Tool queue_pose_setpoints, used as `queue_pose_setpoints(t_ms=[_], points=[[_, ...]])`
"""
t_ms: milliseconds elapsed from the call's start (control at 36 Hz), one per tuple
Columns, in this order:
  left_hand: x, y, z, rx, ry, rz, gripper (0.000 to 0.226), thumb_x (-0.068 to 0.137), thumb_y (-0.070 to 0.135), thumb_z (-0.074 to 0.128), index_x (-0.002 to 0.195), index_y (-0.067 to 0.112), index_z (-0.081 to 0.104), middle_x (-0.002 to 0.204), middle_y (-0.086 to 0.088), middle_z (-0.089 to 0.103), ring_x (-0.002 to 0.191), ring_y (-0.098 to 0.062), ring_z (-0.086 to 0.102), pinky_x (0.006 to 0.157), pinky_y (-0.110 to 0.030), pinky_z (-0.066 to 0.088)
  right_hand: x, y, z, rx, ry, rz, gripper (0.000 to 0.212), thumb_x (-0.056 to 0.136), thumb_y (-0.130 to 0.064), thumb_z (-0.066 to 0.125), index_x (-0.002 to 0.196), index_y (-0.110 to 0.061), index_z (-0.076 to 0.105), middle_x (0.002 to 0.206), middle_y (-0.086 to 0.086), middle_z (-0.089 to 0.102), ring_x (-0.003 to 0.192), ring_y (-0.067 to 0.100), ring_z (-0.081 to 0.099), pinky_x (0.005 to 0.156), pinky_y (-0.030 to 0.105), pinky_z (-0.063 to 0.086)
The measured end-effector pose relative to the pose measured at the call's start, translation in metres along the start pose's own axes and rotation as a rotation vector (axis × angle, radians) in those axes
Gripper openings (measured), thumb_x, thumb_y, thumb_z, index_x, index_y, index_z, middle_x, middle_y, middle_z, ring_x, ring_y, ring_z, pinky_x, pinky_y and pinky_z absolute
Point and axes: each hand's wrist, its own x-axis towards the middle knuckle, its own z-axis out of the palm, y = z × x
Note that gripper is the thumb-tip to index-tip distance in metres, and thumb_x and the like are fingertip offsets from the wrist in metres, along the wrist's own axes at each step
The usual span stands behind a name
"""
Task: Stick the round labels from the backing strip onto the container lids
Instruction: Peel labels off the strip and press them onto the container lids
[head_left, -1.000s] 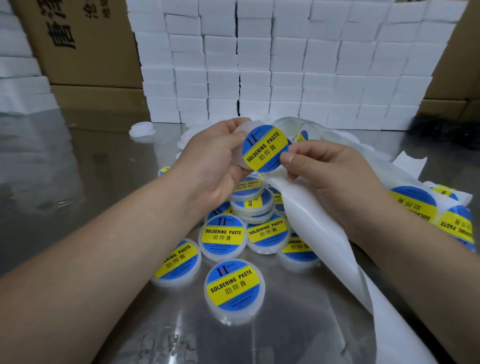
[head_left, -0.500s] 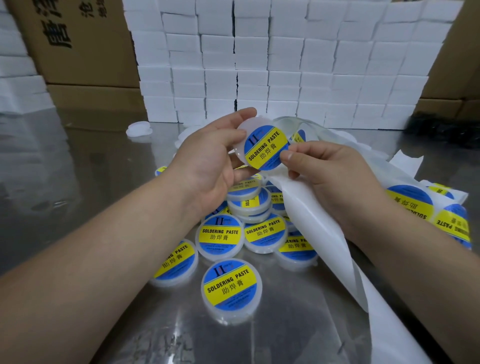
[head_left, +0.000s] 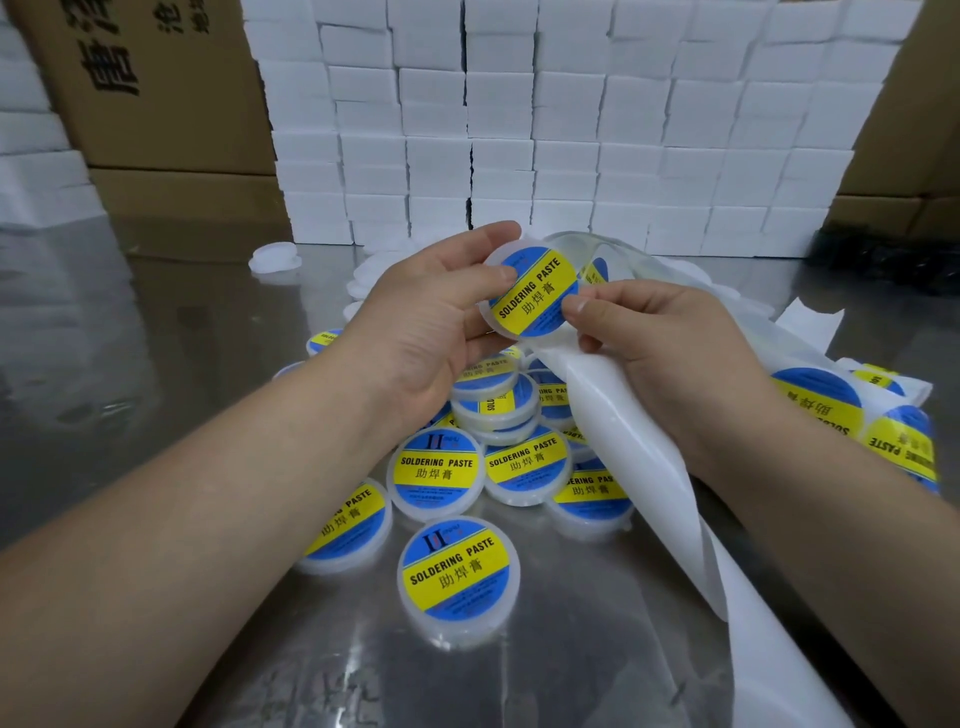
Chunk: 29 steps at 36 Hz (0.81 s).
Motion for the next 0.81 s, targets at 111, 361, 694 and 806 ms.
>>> queue_pose_setpoints(t_ms=[111, 361, 694, 806], points=[[-0.0014, 0.0004, 0.0013, 0.018, -0.009, 0.003, 0.026, 0.087, 0.0, 0.052, 0.098, 0.021, 0.062, 0.078, 0.001, 0.071, 0.061, -0.011, 0.066, 0.055, -0.021, 0.052, -0.0002, 0.0005, 0.0001, -0.015, 0.004, 0.003, 0.036, 0.081, -0.019, 0.067, 0.046, -0.027, 0.065, 0.047, -0.01, 0.054, 0.043, 0.003, 0.046, 0.044, 0.011, 0.038], [-0.0023, 0.0005, 0.0029, 0.038, 0.01, 0.003, 0.027, 0.087, -0.001, 0.052, 0.098, 0.021, 0.062, 0.084, 0.0, 0.07, 0.064, -0.012, 0.067, 0.059, -0.022, 0.055, -0.0004, -0.0001, -0.0012, -0.043, 0.011, 0.02, 0.033, 0.08, -0.022, 0.068, 0.048, -0.028, 0.066, 0.049, -0.01, 0.057, 0.044, 0.004, 0.049, 0.044, 0.013, 0.041], [-0.0031, -0.0011, 0.003, 0.136, 0.021, 0.033, 0.029, 0.087, -0.002, 0.052, 0.093, 0.024, 0.063, 0.08, 0.004, 0.071, 0.067, -0.01, 0.067, 0.067, -0.024, 0.054, 0.0018, 0.0038, -0.0014, -0.11, 0.063, 0.006, 0.034, 0.079, -0.024, 0.069, 0.045, -0.025, 0.063, 0.048, -0.011, 0.053, 0.045, 0.004, 0.044, 0.043, 0.013, 0.037], [-0.0043, -0.0021, 0.0037, 0.207, 0.007, 0.076, 0.031, 0.088, -0.002, 0.052, 0.09, 0.027, 0.064, 0.08, 0.007, 0.072, 0.071, -0.01, 0.067, 0.068, -0.023, 0.055, 0.0028, 0.0067, -0.0021, -0.161, 0.104, -0.02, 0.029, 0.078, -0.024, 0.07, 0.051, -0.02, 0.062, 0.047, -0.011, 0.053, 0.044, 0.003, 0.044, 0.043, 0.012, 0.036]])
